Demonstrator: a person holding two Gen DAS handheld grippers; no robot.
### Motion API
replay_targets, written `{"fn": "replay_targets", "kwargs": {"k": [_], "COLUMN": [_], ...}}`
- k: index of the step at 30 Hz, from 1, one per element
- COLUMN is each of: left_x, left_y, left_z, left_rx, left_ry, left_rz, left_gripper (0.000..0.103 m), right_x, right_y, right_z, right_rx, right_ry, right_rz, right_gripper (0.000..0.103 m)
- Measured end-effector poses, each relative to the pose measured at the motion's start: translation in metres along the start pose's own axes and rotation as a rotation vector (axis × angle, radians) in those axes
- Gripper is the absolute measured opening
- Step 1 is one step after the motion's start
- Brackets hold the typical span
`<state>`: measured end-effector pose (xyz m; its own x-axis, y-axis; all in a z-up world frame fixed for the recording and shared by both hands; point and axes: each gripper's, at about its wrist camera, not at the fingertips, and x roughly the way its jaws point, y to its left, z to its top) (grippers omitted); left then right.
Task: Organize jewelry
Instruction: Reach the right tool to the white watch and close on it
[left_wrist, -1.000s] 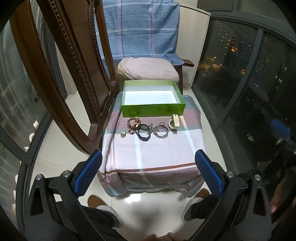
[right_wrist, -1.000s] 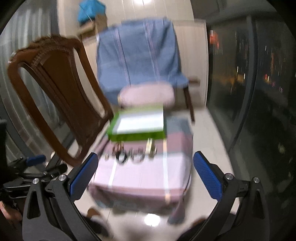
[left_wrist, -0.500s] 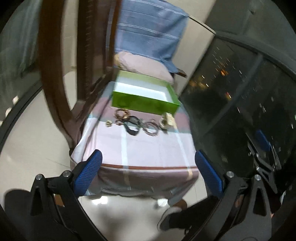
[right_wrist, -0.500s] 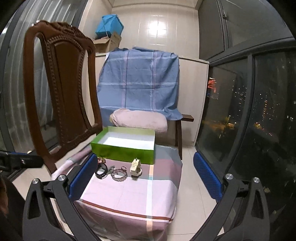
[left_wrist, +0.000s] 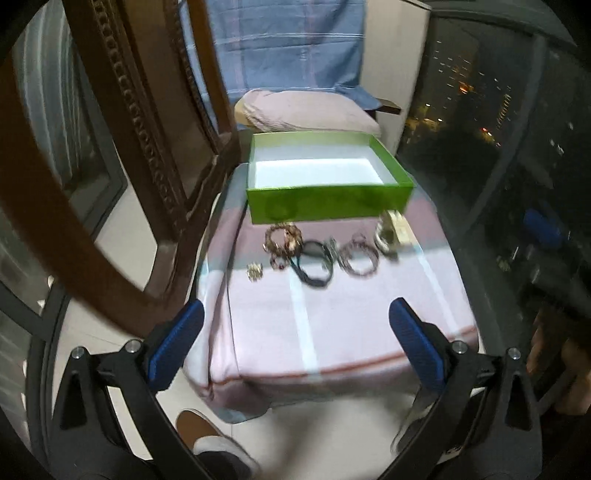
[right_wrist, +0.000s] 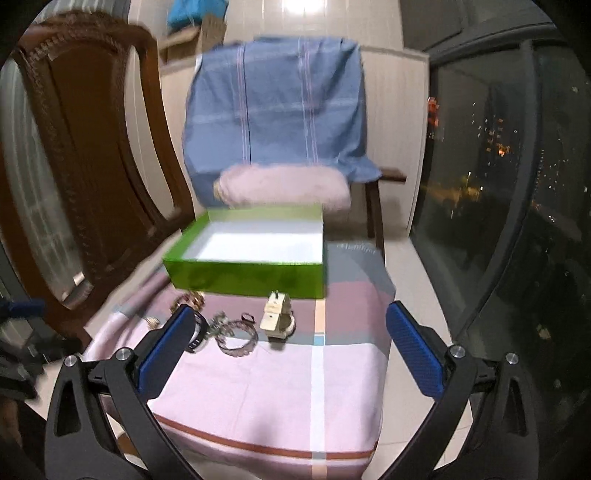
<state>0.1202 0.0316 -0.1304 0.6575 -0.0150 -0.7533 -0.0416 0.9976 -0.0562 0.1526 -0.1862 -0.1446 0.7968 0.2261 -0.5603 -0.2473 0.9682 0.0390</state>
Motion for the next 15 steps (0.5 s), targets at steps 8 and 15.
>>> {"fn": "replay_targets", "kwargs": {"k": [8, 15], "left_x": [0.061, 0.095], "left_y": [-0.001, 0.010], "left_z": [0.031, 0.033], "left_rx": [0.051, 0.022], "left_ry": [-0.054, -0.051], "left_rz": [0.040, 0.070], "left_gripper": [0.099, 0.099], "right_x": [0.098, 0.161], "right_y": [0.017, 0.017], "right_z": [-0.006, -0.016], "right_rx": [-0.057, -0.027], "right_ry": [0.161, 0.308], "right_rz": [-0.045, -0.101], "right_gripper": [0.100, 0.073]}}
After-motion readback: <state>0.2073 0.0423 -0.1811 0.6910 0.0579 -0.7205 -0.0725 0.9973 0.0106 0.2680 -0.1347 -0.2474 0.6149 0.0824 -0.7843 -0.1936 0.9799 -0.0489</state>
